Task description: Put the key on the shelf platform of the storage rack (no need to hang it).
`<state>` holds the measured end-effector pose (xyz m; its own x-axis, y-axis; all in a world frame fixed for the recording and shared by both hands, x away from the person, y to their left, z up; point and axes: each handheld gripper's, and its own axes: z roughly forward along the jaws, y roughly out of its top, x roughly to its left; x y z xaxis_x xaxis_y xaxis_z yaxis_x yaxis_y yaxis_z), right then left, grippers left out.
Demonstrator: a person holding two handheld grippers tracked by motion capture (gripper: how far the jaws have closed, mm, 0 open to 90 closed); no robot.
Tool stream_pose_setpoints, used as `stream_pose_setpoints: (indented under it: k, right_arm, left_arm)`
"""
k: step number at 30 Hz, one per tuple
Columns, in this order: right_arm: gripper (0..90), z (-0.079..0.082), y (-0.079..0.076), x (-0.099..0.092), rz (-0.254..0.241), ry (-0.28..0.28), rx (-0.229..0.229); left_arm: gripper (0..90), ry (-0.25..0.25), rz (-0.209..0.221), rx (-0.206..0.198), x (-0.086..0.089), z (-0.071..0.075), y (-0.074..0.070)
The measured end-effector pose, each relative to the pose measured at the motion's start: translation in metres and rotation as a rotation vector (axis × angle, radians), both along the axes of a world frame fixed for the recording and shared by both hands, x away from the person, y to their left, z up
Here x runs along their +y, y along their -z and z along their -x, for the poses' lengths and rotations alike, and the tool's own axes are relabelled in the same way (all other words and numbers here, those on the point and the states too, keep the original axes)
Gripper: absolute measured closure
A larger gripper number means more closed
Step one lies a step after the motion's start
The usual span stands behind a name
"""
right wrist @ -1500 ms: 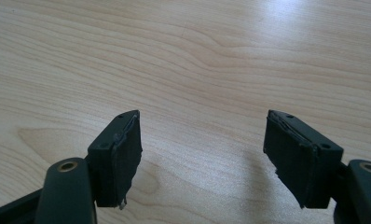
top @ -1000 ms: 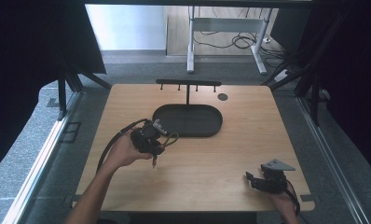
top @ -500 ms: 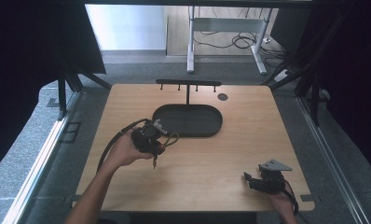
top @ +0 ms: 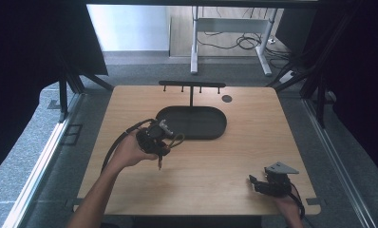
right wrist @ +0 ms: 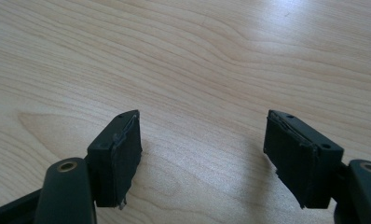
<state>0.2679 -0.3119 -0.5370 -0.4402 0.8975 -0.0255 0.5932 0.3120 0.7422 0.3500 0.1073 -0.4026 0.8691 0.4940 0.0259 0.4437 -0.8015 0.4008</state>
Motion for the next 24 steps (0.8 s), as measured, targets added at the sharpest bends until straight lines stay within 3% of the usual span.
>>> stream_pose_setpoints:
  k: [24]
  right_arm:
    - [27.0, -0.0006, 0.0024, 0.0017, -0.001, -0.005, 0.0]
  left_arm:
    - [66.7, -0.001, 0.003, 0.019, 0.0012, -0.0042, 0.0066]
